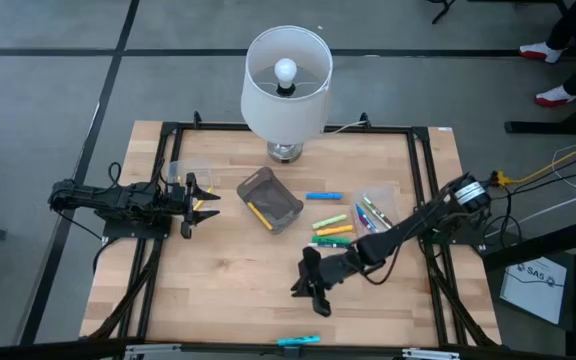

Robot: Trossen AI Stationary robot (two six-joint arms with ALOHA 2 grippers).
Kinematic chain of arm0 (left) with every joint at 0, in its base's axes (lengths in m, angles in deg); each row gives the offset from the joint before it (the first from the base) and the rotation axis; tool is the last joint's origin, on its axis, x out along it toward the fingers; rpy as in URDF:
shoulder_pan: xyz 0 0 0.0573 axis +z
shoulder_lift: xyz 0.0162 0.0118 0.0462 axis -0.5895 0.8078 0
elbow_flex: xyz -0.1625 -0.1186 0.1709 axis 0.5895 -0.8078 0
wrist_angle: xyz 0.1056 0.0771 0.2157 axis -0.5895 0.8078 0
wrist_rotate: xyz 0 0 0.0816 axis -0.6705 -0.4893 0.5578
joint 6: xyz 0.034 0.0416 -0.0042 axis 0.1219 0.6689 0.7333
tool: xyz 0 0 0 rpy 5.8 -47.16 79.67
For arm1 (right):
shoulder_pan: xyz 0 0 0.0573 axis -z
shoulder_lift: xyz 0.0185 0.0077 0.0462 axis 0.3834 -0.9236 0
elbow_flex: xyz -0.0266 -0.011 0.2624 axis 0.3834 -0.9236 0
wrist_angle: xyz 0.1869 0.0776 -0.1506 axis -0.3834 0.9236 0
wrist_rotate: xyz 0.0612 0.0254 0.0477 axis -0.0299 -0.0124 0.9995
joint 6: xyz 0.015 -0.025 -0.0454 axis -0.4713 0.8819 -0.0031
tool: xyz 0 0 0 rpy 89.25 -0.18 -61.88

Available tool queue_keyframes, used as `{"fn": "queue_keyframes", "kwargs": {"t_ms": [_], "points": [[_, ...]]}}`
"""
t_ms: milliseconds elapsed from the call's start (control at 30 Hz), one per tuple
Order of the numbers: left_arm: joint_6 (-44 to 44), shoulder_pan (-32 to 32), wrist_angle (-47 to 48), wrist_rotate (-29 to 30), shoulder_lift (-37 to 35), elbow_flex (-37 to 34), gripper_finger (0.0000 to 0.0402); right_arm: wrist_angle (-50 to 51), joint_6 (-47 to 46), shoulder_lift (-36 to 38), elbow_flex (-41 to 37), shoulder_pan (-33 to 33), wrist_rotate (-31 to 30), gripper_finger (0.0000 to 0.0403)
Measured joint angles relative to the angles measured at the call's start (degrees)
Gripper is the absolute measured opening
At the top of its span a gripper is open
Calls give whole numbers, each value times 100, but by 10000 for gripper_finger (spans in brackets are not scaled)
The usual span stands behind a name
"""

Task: Pick & Place Markers
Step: Put the light blue marker into the black bin

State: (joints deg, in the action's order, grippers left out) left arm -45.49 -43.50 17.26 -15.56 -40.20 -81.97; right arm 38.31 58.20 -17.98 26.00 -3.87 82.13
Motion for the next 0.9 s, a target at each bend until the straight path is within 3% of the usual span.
{"fn": "queue_keyframes", "kwargs": {"t_ms": [467,700,767,900], "points": [[0,-2,0,-2,0,-1,196,-241,12,-364,-2,-339,-4,75],[0,0,0,-2,0,1,196,-346,211,-1040,531,-337,651,75],[0,0,-4,-2,0,-1,196,64,317,-1252,920,-337,784,75],[0,0,-4,-2,0,-1,196,1851,384,-1537,1796,-317,705,75]]}}
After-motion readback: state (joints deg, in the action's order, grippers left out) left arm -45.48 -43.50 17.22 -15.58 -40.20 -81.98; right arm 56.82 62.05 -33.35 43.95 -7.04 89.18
